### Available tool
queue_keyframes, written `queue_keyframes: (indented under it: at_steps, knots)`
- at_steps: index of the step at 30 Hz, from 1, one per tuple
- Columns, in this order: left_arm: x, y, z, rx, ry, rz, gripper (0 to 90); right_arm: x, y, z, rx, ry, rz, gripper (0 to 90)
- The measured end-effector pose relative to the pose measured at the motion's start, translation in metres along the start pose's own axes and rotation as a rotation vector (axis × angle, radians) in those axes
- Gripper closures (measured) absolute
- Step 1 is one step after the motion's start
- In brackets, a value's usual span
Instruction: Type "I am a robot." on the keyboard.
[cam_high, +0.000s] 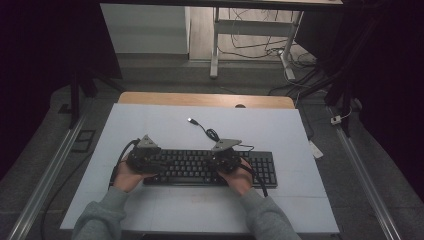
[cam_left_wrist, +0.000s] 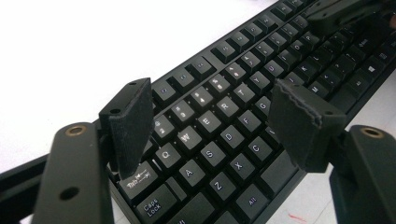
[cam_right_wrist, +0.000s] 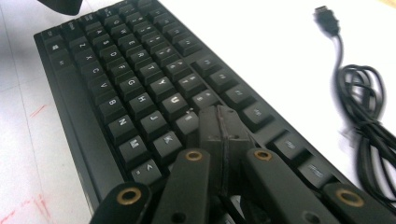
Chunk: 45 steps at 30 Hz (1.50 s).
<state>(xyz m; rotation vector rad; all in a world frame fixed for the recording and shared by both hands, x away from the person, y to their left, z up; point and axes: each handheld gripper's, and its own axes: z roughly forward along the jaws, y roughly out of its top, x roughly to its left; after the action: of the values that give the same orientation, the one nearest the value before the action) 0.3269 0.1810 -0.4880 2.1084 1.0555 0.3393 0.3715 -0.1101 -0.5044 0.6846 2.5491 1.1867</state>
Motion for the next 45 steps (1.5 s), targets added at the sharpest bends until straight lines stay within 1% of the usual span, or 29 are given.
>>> queue_keyframes:
  at_steps: [6,8,11,17,19,24,28,33,34,36,38,42,45]
  knots:
    - [0.001,0.0,0.0,0.001,0.001,0.0,31.2,-0.008,-0.009,-0.017,-0.016,-0.024,0.026,90.0]
    - [0.001,0.0,0.0,0.003,0.001,0.0,31.2,-0.01,-0.012,-0.021,-0.022,-0.026,0.037,90.0]
    - [0.001,0.0,0.0,0.004,-0.001,0.001,31.2,-0.013,-0.016,-0.028,-0.029,-0.023,0.04,88.6]
    - [0.002,-0.001,0.0,0.002,0.0,0.001,31.2,-0.016,-0.024,-0.041,-0.046,-0.019,0.06,70.8]
    - [0.002,-0.001,-0.001,0.001,0.0,0.001,31.2,-0.017,-0.027,-0.046,-0.047,-0.023,0.055,66.4]
    - [0.002,-0.001,-0.001,0.002,0.0,0.002,31.2,-0.02,-0.035,-0.059,-0.07,-0.032,0.063,58.3]
    - [0.002,-0.001,0.0,0.004,-0.001,0.002,31.2,-0.022,-0.04,-0.068,-0.088,-0.037,0.063,55.4]
    - [0.001,-0.001,0.0,0.004,-0.002,0.004,31.2,-0.022,-0.046,-0.076,-0.091,-0.046,0.058,53.1]
    - [0.001,-0.001,0.0,0.005,-0.002,0.004,31.2,-0.022,-0.047,-0.076,-0.097,-0.045,0.061,53.0]
    - [0.001,-0.001,0.0,0.005,-0.002,0.005,31.2,-0.023,-0.048,-0.078,-0.088,-0.049,0.056,52.6]
    - [0.001,-0.001,0.0,0.005,-0.001,0.006,31.1,-0.024,-0.049,-0.079,-0.094,-0.048,0.061,52.5]
    - [0.0,0.0,0.0,0.007,-0.001,0.008,31.1,-0.024,-0.049,-0.078,-0.093,-0.047,0.058,52.5]
    - [0.0,0.0,0.0,0.006,-0.002,0.009,31.1,-0.024,-0.049,-0.077,-0.081,-0.049,0.052,52.3]
